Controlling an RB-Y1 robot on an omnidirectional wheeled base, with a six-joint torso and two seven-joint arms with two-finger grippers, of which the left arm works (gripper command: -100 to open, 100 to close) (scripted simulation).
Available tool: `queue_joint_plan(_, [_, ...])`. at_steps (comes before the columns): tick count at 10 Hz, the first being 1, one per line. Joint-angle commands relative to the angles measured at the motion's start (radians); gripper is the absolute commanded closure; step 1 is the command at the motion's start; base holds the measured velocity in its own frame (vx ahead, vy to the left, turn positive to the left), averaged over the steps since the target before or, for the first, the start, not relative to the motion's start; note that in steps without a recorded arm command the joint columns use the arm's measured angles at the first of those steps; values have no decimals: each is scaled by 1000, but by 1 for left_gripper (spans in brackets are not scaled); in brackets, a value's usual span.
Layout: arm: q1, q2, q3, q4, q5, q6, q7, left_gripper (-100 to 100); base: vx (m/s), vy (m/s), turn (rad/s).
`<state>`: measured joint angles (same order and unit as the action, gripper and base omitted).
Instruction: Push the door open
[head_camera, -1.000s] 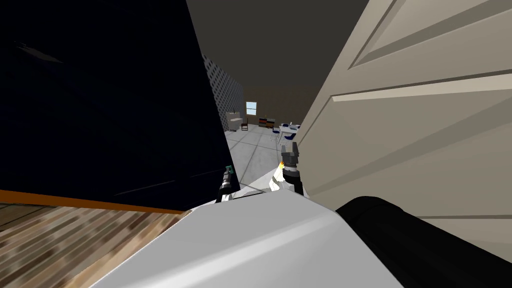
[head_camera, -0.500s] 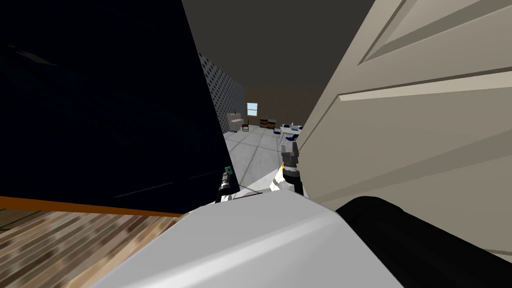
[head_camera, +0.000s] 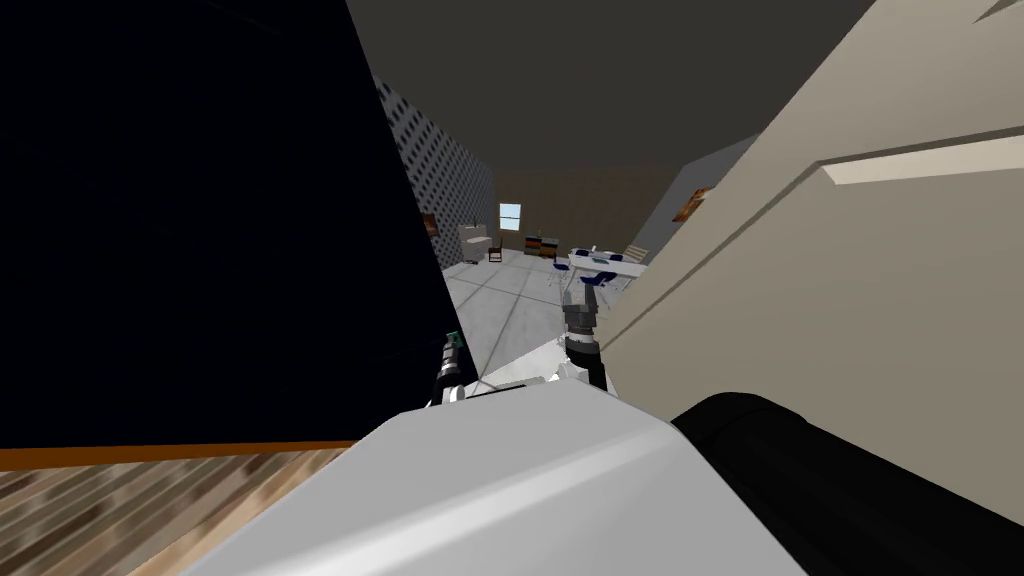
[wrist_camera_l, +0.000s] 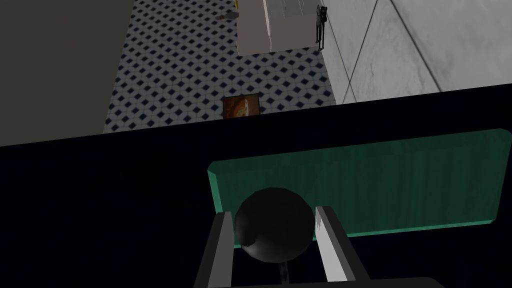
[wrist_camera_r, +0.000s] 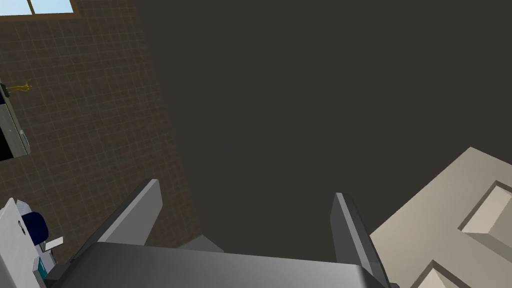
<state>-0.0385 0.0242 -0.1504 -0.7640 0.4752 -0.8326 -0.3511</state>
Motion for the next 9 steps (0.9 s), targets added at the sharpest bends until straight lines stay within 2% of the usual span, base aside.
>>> queue_joint_plan(1, [2,-8,30,-15,16,2,-21,100,216,-59,136])
queue_joint_plan(4, [-2,-65,63,-14,35,-2,-49,100,200,-52,102])
queue_joint_plan(5, [3,-52,57,-13,31,1,-44,100,74,-17,34])
queue_joint_plan(6, [2,-22,77,-17,49,-5,-55,100,136,-4,8])
queue_joint_plan(8, [2,-22,77,-17,49,-5,-55,100,129,-14,31])
queue_joint_plan(9, [3,-5,95,-19,67,-10,-66,100,180,-27,28])
